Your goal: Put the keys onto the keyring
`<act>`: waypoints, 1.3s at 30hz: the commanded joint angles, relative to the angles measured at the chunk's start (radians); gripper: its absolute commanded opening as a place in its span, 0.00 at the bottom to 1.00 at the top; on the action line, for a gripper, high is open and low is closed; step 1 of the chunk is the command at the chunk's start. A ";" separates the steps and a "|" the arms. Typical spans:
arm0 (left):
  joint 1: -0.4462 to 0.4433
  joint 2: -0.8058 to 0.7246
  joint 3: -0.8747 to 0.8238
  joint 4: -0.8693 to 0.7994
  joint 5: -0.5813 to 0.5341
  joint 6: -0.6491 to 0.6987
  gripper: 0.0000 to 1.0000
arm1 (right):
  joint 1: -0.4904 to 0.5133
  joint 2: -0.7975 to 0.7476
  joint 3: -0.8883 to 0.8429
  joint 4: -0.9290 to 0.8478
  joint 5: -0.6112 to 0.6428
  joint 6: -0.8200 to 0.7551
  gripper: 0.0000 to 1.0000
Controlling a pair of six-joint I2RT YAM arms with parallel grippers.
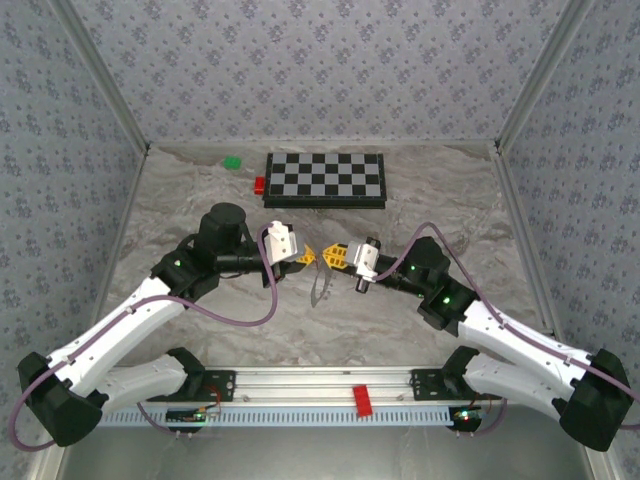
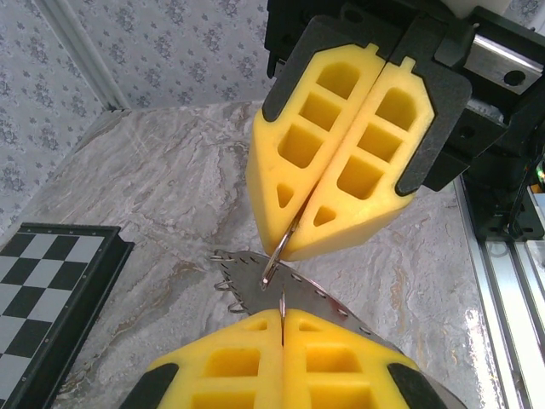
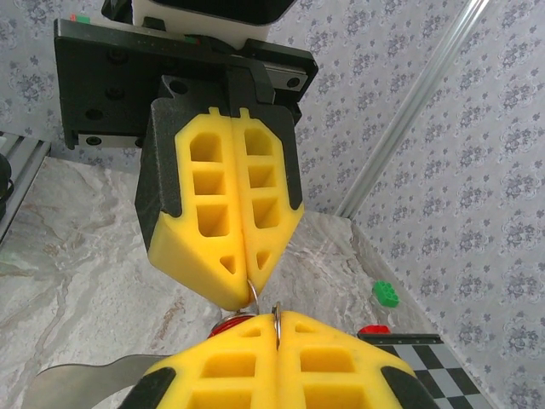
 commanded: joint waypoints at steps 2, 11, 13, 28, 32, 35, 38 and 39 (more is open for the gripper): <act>0.009 0.001 0.033 0.002 0.014 0.007 0.00 | 0.006 -0.007 0.024 0.039 -0.005 0.008 0.00; 0.009 0.005 0.035 0.008 0.010 -0.001 0.00 | 0.007 -0.004 0.028 0.034 -0.011 0.010 0.00; 0.015 0.008 0.036 0.007 0.001 -0.005 0.00 | 0.008 -0.007 0.028 0.034 -0.011 0.011 0.00; 0.024 0.005 0.034 0.013 0.053 -0.006 0.00 | 0.008 0.000 0.026 0.040 -0.006 0.011 0.00; 0.026 0.004 0.036 0.011 0.057 -0.003 0.00 | 0.009 0.005 0.029 0.039 -0.008 0.010 0.00; 0.025 0.003 0.037 0.010 0.069 -0.004 0.00 | 0.009 0.008 0.029 0.039 -0.007 0.010 0.00; 0.026 0.004 0.039 0.007 0.078 -0.004 0.00 | 0.009 0.012 0.031 0.040 -0.005 0.011 0.00; 0.026 0.002 0.038 0.008 0.080 -0.004 0.00 | 0.008 0.012 0.032 0.039 -0.002 0.008 0.00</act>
